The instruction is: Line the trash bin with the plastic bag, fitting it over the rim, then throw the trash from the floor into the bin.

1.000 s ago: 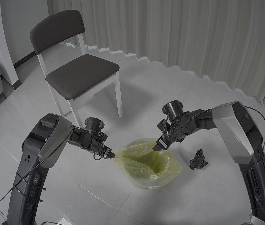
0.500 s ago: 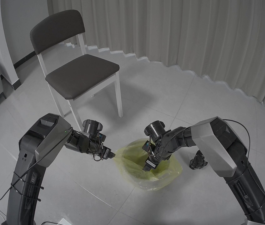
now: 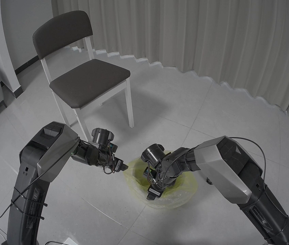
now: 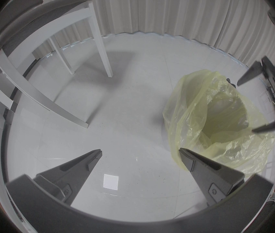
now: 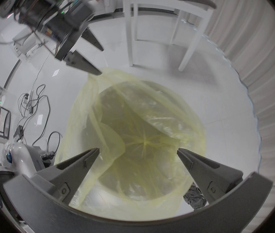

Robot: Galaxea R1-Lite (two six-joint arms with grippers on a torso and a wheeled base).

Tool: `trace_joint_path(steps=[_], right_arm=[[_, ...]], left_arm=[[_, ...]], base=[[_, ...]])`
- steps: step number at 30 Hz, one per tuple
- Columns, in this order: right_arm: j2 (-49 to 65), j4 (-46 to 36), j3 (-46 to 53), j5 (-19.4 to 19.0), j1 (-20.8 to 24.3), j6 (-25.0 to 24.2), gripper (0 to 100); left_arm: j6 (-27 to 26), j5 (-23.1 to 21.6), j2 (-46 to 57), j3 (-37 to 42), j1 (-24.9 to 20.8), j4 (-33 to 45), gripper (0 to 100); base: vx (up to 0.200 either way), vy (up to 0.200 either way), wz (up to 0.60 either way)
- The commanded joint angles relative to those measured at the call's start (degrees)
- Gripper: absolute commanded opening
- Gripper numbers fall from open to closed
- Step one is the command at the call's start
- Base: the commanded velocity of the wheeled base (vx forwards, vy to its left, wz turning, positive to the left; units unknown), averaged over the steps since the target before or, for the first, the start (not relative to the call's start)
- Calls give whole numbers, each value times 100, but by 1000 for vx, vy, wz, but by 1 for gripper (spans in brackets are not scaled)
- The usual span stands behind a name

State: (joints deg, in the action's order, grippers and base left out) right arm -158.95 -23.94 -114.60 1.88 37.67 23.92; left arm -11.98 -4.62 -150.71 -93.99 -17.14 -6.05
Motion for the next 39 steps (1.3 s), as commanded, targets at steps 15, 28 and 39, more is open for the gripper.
trace_joint_path(steps=[15, 28, 39], right_arm=[[1385, -40, 1, 50, -1658, -529, 100], [1323, 4, 35, -56, -2677, -511, 100], [1385, 12, 166, -144, -2888, -511, 100]], left_arm=[[267, 286, -978, -2060, -149, 1079, 100], [442, 277, -1259, -2060, -457, 2362, 100], [662, 198, -195, -2060, -105, 2257, 100]], base=[[0, 0, 0], [0, 0, 0], [0, 0, 0]])
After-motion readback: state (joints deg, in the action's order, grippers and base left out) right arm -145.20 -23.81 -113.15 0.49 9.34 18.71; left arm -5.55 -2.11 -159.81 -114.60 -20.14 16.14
